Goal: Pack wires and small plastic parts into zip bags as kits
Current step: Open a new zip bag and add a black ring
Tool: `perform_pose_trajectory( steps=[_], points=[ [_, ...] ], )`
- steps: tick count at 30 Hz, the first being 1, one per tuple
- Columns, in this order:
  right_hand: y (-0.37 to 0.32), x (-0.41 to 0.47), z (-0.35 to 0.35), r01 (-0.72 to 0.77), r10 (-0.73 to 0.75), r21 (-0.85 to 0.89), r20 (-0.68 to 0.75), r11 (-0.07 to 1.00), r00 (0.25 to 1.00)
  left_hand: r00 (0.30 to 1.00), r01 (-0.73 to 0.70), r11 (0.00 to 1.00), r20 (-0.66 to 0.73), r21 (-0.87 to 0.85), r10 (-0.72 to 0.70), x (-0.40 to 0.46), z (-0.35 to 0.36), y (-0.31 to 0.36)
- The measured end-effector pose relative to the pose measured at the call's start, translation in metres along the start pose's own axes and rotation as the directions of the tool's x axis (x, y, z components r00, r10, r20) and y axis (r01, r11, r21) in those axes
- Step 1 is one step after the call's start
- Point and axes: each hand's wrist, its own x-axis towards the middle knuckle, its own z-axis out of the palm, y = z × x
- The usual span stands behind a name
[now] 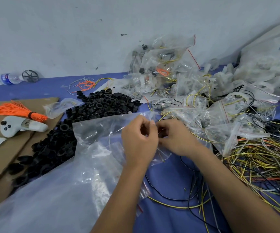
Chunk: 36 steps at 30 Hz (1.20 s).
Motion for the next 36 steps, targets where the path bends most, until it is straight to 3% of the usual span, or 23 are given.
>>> perform_pose_trajectory(
  steps=[3,9,14,18,19,22,27,29,33,36],
  points=[
    [-0.005,0.000,0.000,0.054,-0.056,-0.046,-0.054,0.998,0.997,0.992,-0.126,0.984,0.031,0.123,0.123,-0.003,0.001,0.006],
    [-0.014,0.000,0.003,-0.029,0.032,0.111,-0.025,0.993,0.999,0.948,-0.304,0.938,-0.043,0.163,0.315,-0.006,0.000,0.014],
    [-0.015,-0.004,0.012,-0.127,0.143,0.359,-0.018,0.925,0.990,0.913,-0.391,0.911,-0.068,0.129,0.402,-0.007,0.002,0.017],
    [-0.016,-0.003,0.018,-0.101,0.107,0.400,0.009,0.911,0.994,0.908,-0.399,0.909,-0.085,0.119,0.409,-0.008,0.003,0.016],
    [-0.017,-0.004,0.019,-0.086,0.068,0.489,0.054,0.868,0.996,0.908,-0.398,0.910,-0.092,0.120,0.409,-0.008,0.003,0.016],
    [-0.020,-0.008,0.021,-0.124,-0.035,0.793,0.179,0.596,0.983,0.911,-0.381,0.918,-0.122,0.113,0.393,-0.007,0.001,0.015],
    [-0.019,-0.005,0.022,-0.050,0.004,0.833,0.058,0.551,0.998,0.931,-0.325,0.941,-0.139,0.099,0.336,-0.006,0.001,0.015],
    [-0.019,-0.005,0.025,-0.109,0.015,0.850,0.118,0.516,0.993,0.938,-0.301,0.948,-0.146,0.102,0.314,-0.006,0.001,0.015],
    [-0.021,-0.002,0.029,-0.200,0.022,0.930,0.204,0.309,0.979,0.963,-0.229,0.973,-0.136,0.042,0.232,-0.003,0.000,0.016],
    [-0.024,-0.001,0.027,-0.156,0.050,0.931,0.148,0.331,0.988,0.978,-0.185,0.982,-0.105,-0.020,0.182,0.002,-0.001,0.021]
  ],
)
